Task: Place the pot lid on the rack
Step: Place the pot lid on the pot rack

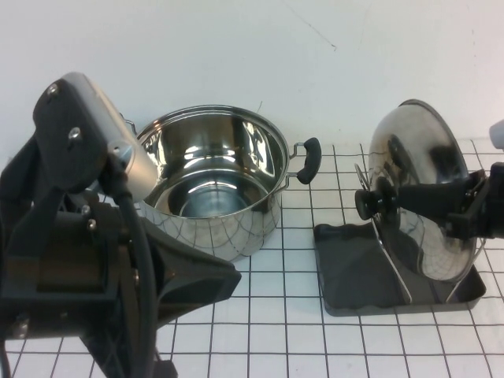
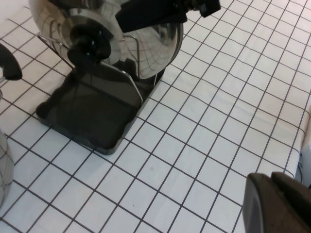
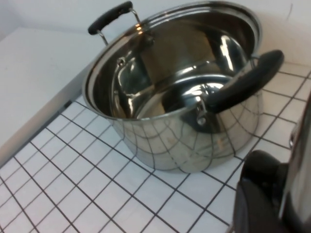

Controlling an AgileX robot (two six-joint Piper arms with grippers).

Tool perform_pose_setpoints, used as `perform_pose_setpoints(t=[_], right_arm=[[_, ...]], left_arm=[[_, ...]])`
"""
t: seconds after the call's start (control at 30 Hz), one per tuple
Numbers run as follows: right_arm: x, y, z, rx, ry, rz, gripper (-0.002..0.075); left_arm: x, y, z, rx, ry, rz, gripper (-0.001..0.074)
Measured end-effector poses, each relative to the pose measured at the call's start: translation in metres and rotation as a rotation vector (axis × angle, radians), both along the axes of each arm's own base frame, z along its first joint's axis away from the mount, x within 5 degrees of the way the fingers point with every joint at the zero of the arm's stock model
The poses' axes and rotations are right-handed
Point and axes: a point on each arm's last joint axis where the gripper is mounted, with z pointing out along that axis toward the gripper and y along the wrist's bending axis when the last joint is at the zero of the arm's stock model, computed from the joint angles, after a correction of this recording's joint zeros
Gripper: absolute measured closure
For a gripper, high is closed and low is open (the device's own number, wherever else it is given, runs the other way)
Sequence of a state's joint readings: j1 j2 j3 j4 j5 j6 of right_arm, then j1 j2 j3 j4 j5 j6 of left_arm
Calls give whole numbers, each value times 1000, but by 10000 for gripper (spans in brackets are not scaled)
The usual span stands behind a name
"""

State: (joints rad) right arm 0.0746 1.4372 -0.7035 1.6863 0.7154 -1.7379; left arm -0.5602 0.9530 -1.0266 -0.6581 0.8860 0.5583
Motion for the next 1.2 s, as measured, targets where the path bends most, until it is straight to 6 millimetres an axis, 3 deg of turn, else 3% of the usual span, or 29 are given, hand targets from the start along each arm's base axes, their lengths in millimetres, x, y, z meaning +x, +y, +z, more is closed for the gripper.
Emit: perform_pose_setpoints(t=[0.4, 0.47, 0.63, 0.73, 0.97, 1.2], right_arm=[[11, 1, -19, 10, 70, -5, 585], [11, 1, -20, 11, 76, -6, 519], [11, 1, -20, 12, 75, -4, 257], [11, 1, -20, 12, 73, -2, 179], [10, 0, -16, -8, 30, 8, 151], [4, -18, 9, -8, -64, -57, 150]], left_arm=[[0, 0, 0, 1, -6, -5, 736], [0, 0, 0, 1, -6, -5, 736], [0, 0, 0, 3, -10, -8, 736], [-1, 0, -1, 8, -3, -14, 736], [-4, 0, -3, 27, 23, -36, 736], [-4, 0, -3, 26, 33, -34, 736]])
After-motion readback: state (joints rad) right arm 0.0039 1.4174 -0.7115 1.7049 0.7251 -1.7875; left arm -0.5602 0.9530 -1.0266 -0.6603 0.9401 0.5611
